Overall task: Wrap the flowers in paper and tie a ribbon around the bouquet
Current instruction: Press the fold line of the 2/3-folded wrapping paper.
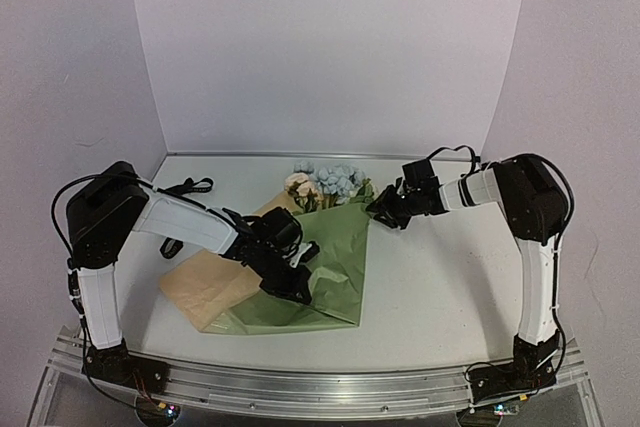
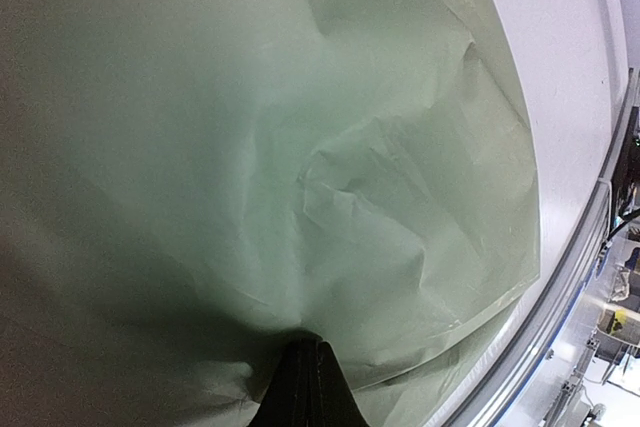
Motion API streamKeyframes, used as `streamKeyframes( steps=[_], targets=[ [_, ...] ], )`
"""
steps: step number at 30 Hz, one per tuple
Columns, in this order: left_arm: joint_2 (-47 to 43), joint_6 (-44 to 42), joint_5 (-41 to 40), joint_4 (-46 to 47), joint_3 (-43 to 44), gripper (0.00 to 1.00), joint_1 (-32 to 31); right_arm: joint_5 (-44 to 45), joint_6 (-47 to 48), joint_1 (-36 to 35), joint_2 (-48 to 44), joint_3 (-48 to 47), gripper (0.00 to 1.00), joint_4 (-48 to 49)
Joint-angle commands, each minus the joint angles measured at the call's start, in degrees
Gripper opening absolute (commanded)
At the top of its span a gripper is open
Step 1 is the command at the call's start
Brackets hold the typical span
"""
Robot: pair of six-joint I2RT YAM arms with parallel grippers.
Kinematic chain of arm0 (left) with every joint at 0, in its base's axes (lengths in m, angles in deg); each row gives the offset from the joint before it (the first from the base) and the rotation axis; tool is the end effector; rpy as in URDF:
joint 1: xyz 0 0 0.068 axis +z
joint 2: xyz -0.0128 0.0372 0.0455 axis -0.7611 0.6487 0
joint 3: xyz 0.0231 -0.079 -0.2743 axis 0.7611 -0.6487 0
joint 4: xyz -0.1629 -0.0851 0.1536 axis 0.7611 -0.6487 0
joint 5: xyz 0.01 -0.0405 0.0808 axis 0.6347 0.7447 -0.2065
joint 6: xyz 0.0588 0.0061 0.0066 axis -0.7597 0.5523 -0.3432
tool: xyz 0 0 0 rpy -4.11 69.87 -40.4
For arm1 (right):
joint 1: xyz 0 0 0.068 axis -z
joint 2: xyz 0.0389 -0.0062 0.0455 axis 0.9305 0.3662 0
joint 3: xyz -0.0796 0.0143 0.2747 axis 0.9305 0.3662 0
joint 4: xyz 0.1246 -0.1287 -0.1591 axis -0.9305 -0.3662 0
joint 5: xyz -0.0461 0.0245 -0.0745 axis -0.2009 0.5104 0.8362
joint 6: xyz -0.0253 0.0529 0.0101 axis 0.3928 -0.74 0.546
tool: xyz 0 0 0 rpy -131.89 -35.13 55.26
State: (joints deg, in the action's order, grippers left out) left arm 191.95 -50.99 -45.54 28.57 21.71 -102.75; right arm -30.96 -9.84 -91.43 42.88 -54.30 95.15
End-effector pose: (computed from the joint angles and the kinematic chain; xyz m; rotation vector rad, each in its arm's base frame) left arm 0.2049 -0.3033 0.1480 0.7830 2.8170 -0.9157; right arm 0.4128 0.1948 0.1474 0.3882 2.4542 1.1471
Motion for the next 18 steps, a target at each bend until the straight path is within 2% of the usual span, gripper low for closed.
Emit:
streamKeyframes(
  steps=[1, 5, 9, 10, 18],
  targets=[
    [1.85, -1.63, -3.36, -4.35, -1.97, 0.0, 1.43, -1.78, 2.35, 0.29, 2.78, -4.62, 0.28, -1.24],
    [1.74, -1.91, -3.08, -4.37, -2.25, 0.0, 1.99, -3.33, 2.08, 0.37, 4.53, -6.89, 0.21, -1.31],
    [1.78, -2.21, -2.78, -4.46, -2.55, 0.0, 2.48, -3.53, 2.78, 0.75, 4.23, -7.56, 0.02, -1.64],
    [1.85, -2.25, -2.78, -4.49, -2.67, 0.0, 2.57, -3.4, 3.39, 0.99, 3.66, -7.36, 0.0, -1.88],
    [3.49, -3.16, -2.92, -5.97, -2.81, 0.0, 3.01, -3.36, 12.37, 3.73, -0.07, -7.83, 0.0, -9.15]
  ],
)
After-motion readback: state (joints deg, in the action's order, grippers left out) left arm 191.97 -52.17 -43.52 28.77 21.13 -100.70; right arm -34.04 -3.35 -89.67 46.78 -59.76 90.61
